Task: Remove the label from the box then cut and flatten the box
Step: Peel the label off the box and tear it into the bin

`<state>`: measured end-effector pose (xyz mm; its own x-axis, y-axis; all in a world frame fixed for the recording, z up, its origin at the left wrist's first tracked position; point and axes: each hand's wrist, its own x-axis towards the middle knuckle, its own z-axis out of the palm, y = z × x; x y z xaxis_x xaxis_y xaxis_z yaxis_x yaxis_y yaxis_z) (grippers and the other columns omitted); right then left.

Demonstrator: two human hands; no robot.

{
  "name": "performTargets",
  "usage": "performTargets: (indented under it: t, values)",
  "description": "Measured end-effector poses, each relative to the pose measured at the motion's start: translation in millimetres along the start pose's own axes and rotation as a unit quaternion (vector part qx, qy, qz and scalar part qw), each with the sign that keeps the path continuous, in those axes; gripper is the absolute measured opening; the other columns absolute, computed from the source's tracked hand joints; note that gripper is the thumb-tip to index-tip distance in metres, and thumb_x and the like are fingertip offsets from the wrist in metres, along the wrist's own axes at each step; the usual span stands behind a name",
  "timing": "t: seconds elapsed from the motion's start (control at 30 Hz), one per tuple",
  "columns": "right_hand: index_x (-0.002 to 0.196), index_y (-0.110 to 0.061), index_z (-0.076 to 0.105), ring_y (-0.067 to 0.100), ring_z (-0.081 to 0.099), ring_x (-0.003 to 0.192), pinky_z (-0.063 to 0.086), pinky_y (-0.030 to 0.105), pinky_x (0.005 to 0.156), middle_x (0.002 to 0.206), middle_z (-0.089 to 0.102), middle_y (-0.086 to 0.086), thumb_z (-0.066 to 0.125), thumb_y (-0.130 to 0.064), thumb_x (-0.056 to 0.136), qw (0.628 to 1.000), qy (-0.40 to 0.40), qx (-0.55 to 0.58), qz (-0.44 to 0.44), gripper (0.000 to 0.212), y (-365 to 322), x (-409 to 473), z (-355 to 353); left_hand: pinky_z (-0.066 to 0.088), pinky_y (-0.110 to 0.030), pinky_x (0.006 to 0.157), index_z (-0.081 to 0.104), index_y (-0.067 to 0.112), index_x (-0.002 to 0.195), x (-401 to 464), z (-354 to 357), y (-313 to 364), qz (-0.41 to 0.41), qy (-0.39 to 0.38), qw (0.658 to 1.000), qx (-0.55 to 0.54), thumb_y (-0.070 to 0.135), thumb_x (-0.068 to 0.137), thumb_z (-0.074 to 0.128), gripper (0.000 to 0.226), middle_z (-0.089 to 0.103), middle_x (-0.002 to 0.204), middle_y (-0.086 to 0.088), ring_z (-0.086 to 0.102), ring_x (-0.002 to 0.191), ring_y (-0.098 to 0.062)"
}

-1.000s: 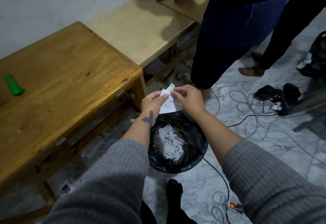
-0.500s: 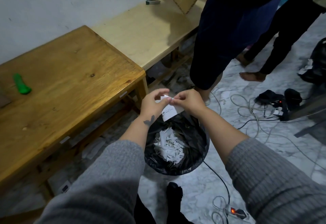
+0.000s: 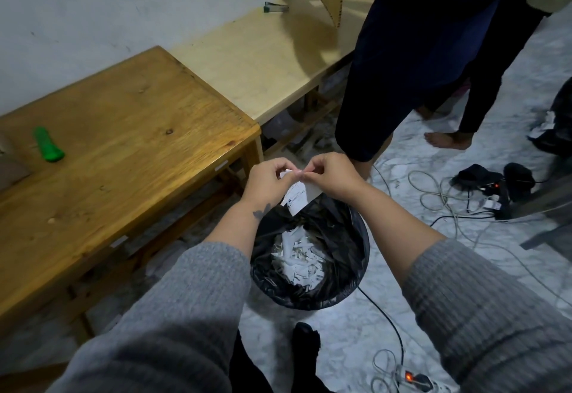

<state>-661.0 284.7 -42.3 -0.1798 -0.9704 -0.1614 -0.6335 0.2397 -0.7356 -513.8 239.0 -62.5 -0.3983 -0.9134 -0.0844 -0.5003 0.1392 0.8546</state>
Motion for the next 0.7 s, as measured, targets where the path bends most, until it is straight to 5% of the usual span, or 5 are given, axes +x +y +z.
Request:
performTargets:
  t: [0.33, 0.53, 0.7]
  values:
    - [0.068, -0.011, 0.057, 0.020, 0.056, 0.071, 0.048, 0.037, 0.065, 0.075, 0.059, 0.002, 0.061, -0.008, 0.079, 0.988, 0.110, -0.047, -0.093, 0.012, -3.4, 2.0, 19.2, 0.049, -0.030, 0.074, 0.071, 0.007, 0.083, 5.5, 6.5, 7.8, -0.158, 0.032, 0.967, -0.196, 0.025, 0.091, 0.062, 0.022, 0.067, 0.084, -0.007, 0.060, 0.080, -0.018]
    - [0.075, -0.008, 0.073, -0.002, 0.057, 0.061, 0.042, 0.007, 0.062, 0.078, 0.070, 0.001, 0.070, -0.008, 0.079, 0.992, 0.118, 0.041, -0.034, 0.005, 8.3, -3.2, 8.0, 0.040, -0.023, 0.063, 0.068, 0.006, 0.089, 6.0, -3.0, -20.6, -0.204, 0.183, 0.952, -0.137, 0.027, 0.092, 0.060, 0.023, 0.064, 0.086, -0.002, 0.054, 0.075, -0.011]
    - [0.084, -0.011, 0.076, -0.001, 0.060, 0.068, 0.044, 0.003, 0.064, 0.081, 0.072, 0.000, 0.072, -0.012, 0.079, 0.990, 0.106, 0.088, 0.025, 0.006, 31.8, -14.7, -3.9, 0.038, -0.022, 0.061, 0.066, 0.014, 0.085, 6.0, 1.7, -32.5, -0.223, 0.228, 0.941, -0.115, 0.026, 0.092, 0.060, 0.015, 0.064, 0.086, -0.001, 0.055, 0.073, -0.011]
